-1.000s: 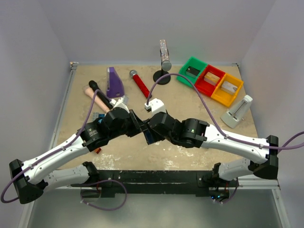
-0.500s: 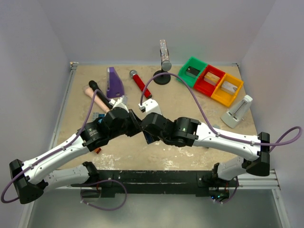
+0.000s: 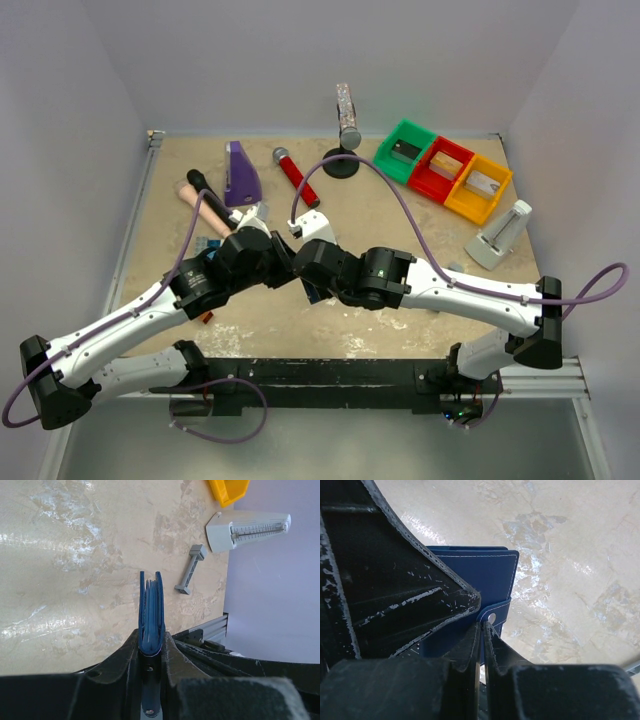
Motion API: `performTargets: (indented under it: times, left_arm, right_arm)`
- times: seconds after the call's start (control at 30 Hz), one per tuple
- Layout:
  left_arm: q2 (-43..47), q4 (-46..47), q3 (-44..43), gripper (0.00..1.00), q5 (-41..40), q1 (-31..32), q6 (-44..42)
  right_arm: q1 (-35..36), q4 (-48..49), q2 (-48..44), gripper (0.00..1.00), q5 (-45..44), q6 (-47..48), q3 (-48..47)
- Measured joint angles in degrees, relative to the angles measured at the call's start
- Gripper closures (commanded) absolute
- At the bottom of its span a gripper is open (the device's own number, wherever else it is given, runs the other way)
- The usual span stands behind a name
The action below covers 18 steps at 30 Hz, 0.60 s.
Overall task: Take the credit cards out of the card holder
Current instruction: Open the card holder.
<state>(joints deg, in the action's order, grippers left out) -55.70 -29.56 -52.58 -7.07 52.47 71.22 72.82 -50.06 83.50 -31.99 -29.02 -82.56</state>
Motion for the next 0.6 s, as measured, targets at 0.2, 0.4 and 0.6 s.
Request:
performTargets:
  times: [0.2, 0.4, 0.6]
  left_arm:
    - [0.39, 0.44, 0.48, 1.0, -0.02, 0.02, 0.2]
    - [1.42, 1.4, 1.46, 1.0, 0.0, 0.07, 0.24]
    - [2.25, 2.16, 1.97, 1.0, 0.26, 0.11, 0.72]
  right_arm:
    - [-0.02, -0.02, 0.0, 1.0, 0.11, -0.68, 0.0]
    - [-0.04, 0.15, -0.59, 1.0, 0.17, -2.03, 0.39]
    - [-0.07, 0.13, -1.46, 1.0, -0.09, -4.13, 0.68]
